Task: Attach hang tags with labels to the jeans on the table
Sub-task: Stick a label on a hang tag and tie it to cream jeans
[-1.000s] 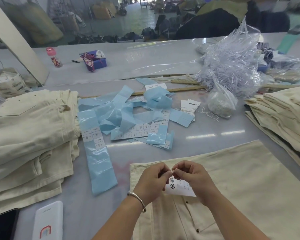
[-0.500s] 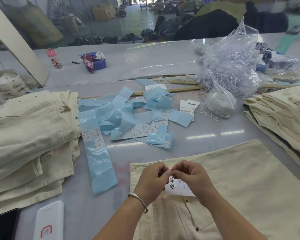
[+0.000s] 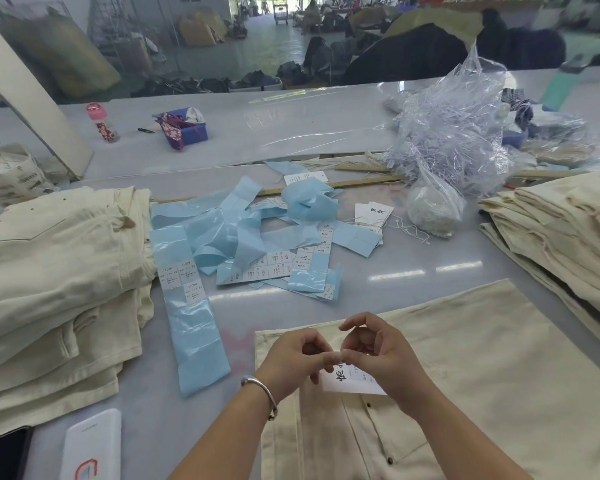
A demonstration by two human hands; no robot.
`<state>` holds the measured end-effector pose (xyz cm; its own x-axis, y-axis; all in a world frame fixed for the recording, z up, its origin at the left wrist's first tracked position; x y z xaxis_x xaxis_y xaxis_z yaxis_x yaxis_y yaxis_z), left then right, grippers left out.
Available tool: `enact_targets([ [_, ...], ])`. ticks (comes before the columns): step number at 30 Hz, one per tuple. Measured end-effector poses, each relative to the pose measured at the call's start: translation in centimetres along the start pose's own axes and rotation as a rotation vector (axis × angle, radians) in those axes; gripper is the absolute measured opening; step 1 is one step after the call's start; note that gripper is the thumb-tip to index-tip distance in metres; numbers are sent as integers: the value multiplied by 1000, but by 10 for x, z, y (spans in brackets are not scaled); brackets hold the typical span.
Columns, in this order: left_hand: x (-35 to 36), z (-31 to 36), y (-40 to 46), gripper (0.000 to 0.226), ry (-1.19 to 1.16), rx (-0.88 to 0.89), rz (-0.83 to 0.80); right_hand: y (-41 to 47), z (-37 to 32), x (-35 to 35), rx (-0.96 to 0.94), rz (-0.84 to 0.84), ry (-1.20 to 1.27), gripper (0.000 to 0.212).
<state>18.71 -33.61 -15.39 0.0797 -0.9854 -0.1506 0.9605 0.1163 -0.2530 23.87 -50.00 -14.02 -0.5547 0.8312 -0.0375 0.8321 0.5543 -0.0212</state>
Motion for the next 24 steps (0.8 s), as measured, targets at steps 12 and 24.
enact_targets([
  [12,25,20,57,31,697,133,49,-31,14,-49,227,403,-561,10],
  [24,109,11,134,83,1144,-44,-212,-116,40,-104,1061,319,-1022,52],
])
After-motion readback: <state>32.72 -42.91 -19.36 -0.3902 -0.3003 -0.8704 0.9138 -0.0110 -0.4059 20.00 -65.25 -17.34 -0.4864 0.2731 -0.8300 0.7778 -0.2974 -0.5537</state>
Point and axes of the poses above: each hand's wrist, its own y-axis towards the middle knuckle, its own x-axis out of the palm, z = x × y, the point moved 1 cm from there along y, towards the middle knuckle
